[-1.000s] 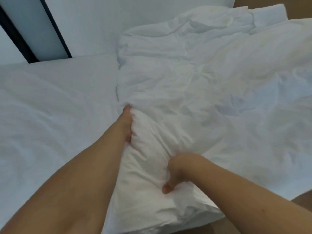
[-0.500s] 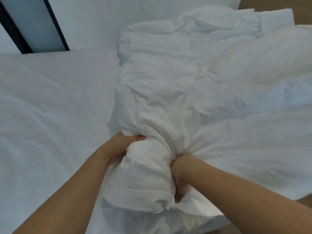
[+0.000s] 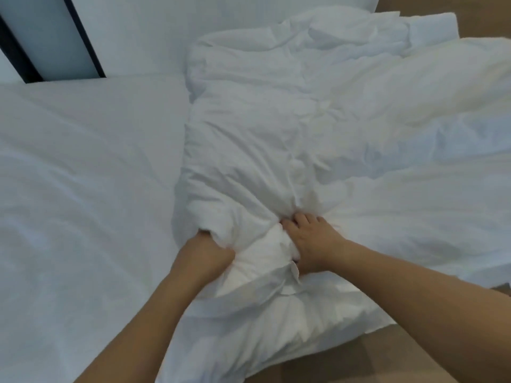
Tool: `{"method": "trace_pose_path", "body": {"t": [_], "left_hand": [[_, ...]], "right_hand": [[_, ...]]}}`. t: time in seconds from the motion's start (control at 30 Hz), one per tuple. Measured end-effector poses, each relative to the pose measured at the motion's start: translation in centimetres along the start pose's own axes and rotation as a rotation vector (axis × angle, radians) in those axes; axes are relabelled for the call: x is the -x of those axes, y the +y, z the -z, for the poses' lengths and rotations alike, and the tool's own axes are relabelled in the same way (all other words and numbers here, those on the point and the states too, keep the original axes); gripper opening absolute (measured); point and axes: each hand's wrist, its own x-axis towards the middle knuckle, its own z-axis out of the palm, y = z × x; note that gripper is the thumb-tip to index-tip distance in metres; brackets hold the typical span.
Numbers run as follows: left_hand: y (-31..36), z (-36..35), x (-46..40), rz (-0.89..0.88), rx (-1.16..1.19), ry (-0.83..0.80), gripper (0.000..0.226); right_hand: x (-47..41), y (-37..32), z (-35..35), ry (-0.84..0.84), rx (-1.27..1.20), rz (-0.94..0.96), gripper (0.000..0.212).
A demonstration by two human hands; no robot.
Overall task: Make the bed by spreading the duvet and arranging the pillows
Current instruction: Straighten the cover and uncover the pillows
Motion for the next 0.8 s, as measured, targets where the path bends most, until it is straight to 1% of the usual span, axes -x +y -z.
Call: {"method": "trace_pose_path", "body": {"t": [0.03, 0.07, 0.1, 0.13, 0.17, 0.2, 0.23, 0.27, 0.3, 0.33, 0.37, 0.4, 0.43, 0.47, 0.5, 0.53, 0.57, 0.6, 0.63, 0.67, 0.73, 0.8], "left_hand": [[0.6, 0.6, 0.0, -0.066, 0.051, 0.046, 0.061], [1.2, 2.1, -0.7, -0.083, 0.272, 0.028, 0.059], [1.1, 3.9, -1.2, -0.101, 0.518, -0.034, 0.055], [0.5, 5.4, -1.3, -0.102, 0.678, -0.112, 0.049], [-0.8, 5.8, -1.3, -0.047, 0.703, -0.172, 0.043], [-3.0, 5.2, -0.6, 0.046, 0.672, -0.193, 0.038], [-5.1, 4.1, 1.0, 0.196, 0.584, -0.221, 0.033], [-6.2, 3.1, 3.0, 0.352, 0.492, -0.254, 0.025], [-6.2, 2.4, 5.0, 0.459, 0.390, -0.336, 0.020], [-5.5, 2.3, 5.6, 0.550, 0.278, -0.391, 0.023], [-4.1, 2.9, 5.0, 0.593, 0.103, -0.407, 0.023], [-2.2, 4.1, 3.5, 0.582, -0.070, -0.312, 0.022], [-0.2, 5.5, 1.7, 0.518, -0.217, -0.104, 0.030], [1.9, 6.8, -0.2, 0.418, -0.354, 0.154, 0.041], [4.3, 7.3, -1.8, 0.259, -0.436, 0.395, 0.046], [6.6, 7.0, -3.5, 0.095, -0.437, 0.544, 0.046], [8.7, 6.3, -5.4, -0.035, -0.415, 0.597, 0.046], [10.1, 5.5, -7.5, -0.130, -0.454, 0.579, 0.049], [10.8, 4.6, -10.0, -0.175, -0.534, 0.543, 0.054], [10.4, 3.9, -12.7, -0.172, -0.622, 0.526, 0.059], [7.7, 3.2, -17.9, -0.061, -0.698, 0.543, 0.069], [3.9, 2.9, -21.7, 0.152, -0.638, 0.479, 0.081]], "right_hand": [[-0.5, -0.1, 1.5, -0.011, -0.077, 0.000, 0.092], [-1.1, 0.1, 3.6, -0.035, -0.150, 0.005, 0.076], [-1.6, 0.7, 5.9, -0.070, -0.239, -0.001, 0.059], [-1.9, 1.3, 7.8, -0.107, -0.322, -0.012, 0.044], [-1.9, 1.7, 9.2, -0.155, -0.354, -0.013, 0.034], [-1.4, 1.8, 9.6, -0.228, -0.320, 0.009, 0.029], [-0.5, 1.5, 9.5, -0.329, -0.256, 0.043, 0.029], [0.7, 1.0, 8.7, -0.457, -0.195, 0.070, 0.034], [1.7, 0.5, 7.6, -0.589, -0.136, 0.079, 0.041], [2.3, 0.6, 6.8, -0.654, -0.148, 0.083, 0.046], [2.5, 1.0, 6.6, -0.636, -0.255, 0.067, 0.046], [2.4, 1.6, 7.1, -0.547, -0.414, 0.040, 0.041], [1.6, 2.4, 7.7, -0.400, -0.563, 0.011, 0.035], [0.6, 3.2, 8.7, -0.217, -0.627, -0.015, 0.030], [-0.7, 4.1, 9.8, -0.027, -0.593, -0.028, 0.029], [-2.2, 4.8, 10.8, 0.148, -0.518, -0.028, 0.029], [-4.0, 5.4, 11.5, 0.284, -0.436, -0.030, 0.032], [-6.0, 6.1, 12.1, 0.375, -0.360, -0.044, 0.038], [-8.3, 7.0, 12.5, 0.431, -0.296, -0.078, 0.046], [-10.6, 8.0, 12.7, 0.459, -0.234, -0.126, 0.054], [-15.0, 10.4, 11.8, 0.437, -0.152, -0.239, 0.064], [-18.1, 12.3, 8.4, 0.311, -0.136, -0.300, 0.069]]}}
